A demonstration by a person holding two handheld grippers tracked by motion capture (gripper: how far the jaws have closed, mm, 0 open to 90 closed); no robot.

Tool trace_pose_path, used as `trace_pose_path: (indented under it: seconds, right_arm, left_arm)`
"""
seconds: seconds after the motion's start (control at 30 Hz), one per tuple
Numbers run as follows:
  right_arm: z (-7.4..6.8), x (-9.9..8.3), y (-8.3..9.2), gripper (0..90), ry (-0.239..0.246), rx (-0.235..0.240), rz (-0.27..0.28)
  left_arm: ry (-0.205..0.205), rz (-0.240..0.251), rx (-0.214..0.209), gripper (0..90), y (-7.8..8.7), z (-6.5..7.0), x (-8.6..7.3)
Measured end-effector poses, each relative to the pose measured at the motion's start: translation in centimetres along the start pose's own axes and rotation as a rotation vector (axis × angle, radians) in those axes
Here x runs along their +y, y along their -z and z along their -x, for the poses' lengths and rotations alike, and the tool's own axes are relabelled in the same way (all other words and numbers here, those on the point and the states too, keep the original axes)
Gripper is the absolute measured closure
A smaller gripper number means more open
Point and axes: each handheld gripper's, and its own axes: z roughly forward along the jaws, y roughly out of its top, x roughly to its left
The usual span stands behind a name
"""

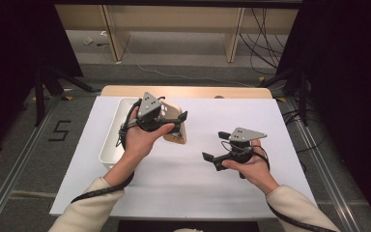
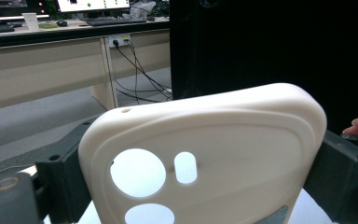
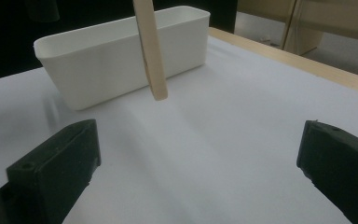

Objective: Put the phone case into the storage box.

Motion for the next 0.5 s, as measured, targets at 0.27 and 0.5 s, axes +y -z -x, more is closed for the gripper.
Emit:
trace_pose_path:
  seconds: [0.27,0.5]
  right_arm:
    - [0.0,-0.2,0.8,0.4,0.007,-0.005,0.011]
    - [0.1,-0.5,1.6,0.4,0.013,-0.004,0.011]
  left_arm:
    - [0.000,0.001,0.012,9.5,0.4,-0.4,0.1]
    - [-0.008,-0.010,0.026,9.6,0.6,-0.7,0.0]
